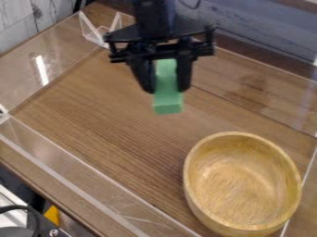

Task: Remove the green block from inside the brown bowl and put it on the table

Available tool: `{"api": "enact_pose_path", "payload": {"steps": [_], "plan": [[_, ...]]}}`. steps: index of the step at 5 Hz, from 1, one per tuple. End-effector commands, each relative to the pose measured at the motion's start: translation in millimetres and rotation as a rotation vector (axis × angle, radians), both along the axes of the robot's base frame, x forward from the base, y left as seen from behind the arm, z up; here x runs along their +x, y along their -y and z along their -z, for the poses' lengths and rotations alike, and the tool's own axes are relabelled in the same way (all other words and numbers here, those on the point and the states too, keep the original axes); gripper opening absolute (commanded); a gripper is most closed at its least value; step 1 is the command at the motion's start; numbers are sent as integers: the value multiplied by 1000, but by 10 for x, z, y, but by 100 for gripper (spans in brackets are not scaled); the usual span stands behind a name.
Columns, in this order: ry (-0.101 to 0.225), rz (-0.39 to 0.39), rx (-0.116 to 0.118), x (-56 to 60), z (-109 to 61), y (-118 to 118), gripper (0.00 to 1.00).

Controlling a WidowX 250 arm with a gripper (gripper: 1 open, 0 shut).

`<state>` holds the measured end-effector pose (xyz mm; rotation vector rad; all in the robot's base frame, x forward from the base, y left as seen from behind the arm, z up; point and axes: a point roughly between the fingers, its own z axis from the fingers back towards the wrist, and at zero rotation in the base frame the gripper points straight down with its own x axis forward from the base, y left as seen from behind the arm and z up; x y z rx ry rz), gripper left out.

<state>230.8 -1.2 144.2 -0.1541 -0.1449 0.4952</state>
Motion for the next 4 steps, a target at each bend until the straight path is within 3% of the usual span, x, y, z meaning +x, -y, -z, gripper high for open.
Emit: {"api": "enact_pose_path", "payload": {"steps": [1, 3, 4], "plan": [[43, -43, 39, 71, 46, -158, 0], [58, -129, 97, 125, 269, -768, 0], [69, -70, 115, 121, 428, -817, 0]]}}
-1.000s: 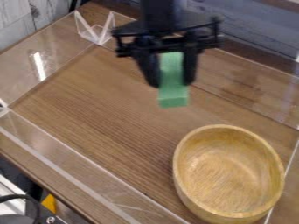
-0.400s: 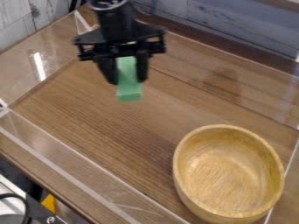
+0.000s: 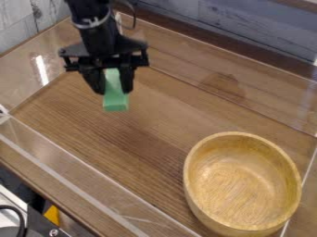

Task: Remove the green block from inside the brown bowl and put it on the table

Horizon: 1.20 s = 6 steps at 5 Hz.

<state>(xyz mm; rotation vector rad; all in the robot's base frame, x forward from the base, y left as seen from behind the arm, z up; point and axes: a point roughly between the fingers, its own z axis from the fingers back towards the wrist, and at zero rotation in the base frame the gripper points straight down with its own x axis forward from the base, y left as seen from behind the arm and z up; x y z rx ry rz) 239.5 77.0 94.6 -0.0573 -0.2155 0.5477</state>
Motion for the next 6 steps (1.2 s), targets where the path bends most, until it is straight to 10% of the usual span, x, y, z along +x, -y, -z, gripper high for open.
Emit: {"api": "enact_pose_path", "payload": {"steps": [1, 3, 6], "plan": [[50, 51, 30, 74, 98, -40, 0], [85, 14, 56, 87, 127, -106, 0], [72, 174, 86, 59, 173, 61, 0]]}}
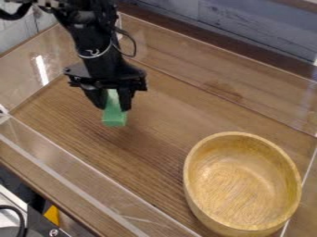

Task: Remove the green block from inside the brown bowl and put it on the table

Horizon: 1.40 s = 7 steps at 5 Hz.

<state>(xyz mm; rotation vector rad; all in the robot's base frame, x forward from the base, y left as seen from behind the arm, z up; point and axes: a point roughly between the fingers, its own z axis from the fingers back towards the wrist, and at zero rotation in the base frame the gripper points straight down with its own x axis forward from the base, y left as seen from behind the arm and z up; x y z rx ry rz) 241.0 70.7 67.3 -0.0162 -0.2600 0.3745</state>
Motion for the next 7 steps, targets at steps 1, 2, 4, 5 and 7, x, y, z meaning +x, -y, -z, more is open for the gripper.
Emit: {"api": "enact_pose_path", "payload": {"steps": [1, 2, 4, 5, 7], "plan": [[26, 97, 19, 0, -85, 55, 0], [13, 114, 24, -1, -185, 205, 0], [-17, 159, 32, 37, -150, 526, 0], [-29, 154, 41, 35, -69, 473, 0], [-40, 330, 55, 182, 14, 470, 0]]}}
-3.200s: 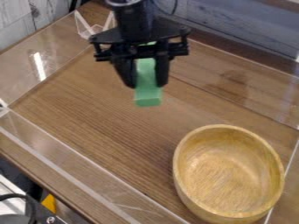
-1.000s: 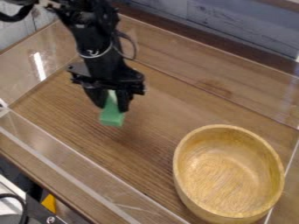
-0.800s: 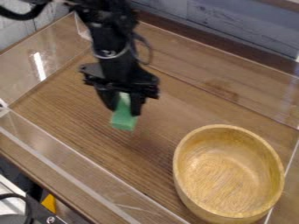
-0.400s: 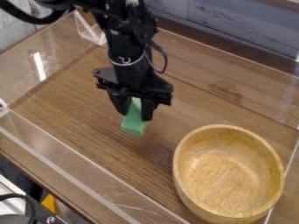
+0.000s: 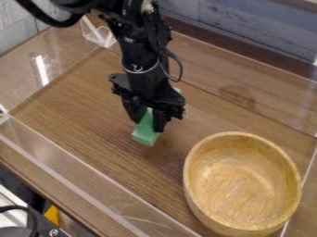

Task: Remove the green block from inside the brown bowl and put it on the table

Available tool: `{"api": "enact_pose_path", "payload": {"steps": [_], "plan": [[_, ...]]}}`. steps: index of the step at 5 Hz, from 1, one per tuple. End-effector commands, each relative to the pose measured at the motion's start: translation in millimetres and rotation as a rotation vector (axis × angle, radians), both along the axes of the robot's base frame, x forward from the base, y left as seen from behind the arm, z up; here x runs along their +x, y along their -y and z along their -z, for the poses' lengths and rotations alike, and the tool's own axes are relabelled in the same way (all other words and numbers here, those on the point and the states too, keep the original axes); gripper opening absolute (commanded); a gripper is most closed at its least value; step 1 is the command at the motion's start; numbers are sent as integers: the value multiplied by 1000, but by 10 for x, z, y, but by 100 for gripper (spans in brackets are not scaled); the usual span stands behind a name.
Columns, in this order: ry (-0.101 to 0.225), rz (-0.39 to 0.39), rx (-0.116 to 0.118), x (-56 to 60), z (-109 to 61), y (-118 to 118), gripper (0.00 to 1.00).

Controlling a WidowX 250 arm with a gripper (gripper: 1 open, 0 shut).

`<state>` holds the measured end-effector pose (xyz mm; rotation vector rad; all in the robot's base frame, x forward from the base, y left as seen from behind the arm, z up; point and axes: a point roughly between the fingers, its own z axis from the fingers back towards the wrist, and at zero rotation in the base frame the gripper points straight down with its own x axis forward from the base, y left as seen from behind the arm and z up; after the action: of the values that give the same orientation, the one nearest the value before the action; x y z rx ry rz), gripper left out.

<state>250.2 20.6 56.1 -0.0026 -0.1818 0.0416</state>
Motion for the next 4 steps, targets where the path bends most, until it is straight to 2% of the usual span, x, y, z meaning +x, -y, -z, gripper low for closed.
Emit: {"api": "enact_pose_path", "payload": {"steps": [1, 2, 4], "plan": [[34, 60, 8, 127, -75, -16, 0], [23, 113, 7, 154, -62, 5, 0], [-6, 29, 0, 178, -194, -356, 0]]}}
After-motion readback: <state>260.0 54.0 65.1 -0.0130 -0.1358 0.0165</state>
